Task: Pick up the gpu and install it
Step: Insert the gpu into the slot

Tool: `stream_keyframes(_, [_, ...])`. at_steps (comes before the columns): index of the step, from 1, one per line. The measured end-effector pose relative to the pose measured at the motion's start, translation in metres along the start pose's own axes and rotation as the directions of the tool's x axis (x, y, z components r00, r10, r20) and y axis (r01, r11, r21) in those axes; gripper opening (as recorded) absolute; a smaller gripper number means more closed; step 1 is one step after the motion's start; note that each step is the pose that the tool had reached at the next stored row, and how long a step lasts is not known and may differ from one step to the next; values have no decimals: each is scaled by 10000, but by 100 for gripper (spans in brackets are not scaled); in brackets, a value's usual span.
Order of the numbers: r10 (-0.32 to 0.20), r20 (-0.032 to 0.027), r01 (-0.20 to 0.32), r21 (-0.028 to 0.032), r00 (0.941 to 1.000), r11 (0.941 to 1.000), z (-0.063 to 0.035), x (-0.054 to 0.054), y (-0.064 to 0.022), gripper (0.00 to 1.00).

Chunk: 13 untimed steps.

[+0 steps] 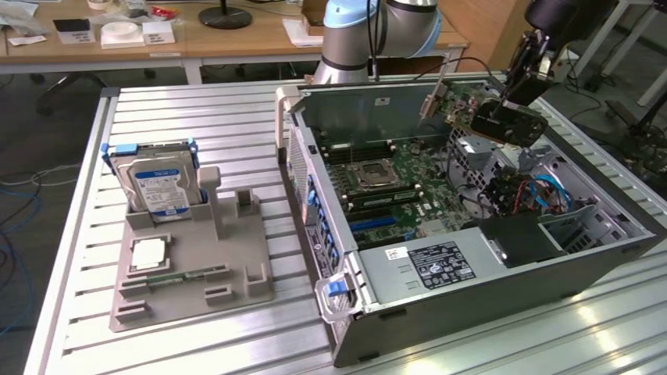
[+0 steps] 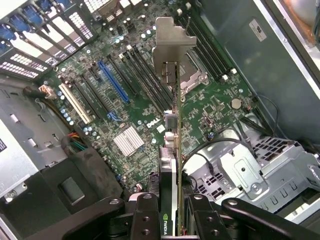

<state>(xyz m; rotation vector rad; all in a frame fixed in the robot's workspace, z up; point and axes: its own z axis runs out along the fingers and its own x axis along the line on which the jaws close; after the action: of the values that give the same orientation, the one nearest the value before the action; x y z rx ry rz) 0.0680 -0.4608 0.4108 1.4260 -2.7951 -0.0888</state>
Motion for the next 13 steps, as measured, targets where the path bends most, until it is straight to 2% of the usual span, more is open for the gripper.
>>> stream_keyframes(4, [-542,-27,542,-14,9985,9985,0,0,0,27])
stream_keyframes(7, [-1030,-52,1030,-27,9947,9947,1,0,0,27])
stream_keyframes(10, [-1575,-78,1575,-43,9875,9875,1,0,0,27])
stream_keyframes(13, [-2091,-103,2090,-60,9778,9779,2,0,0,27])
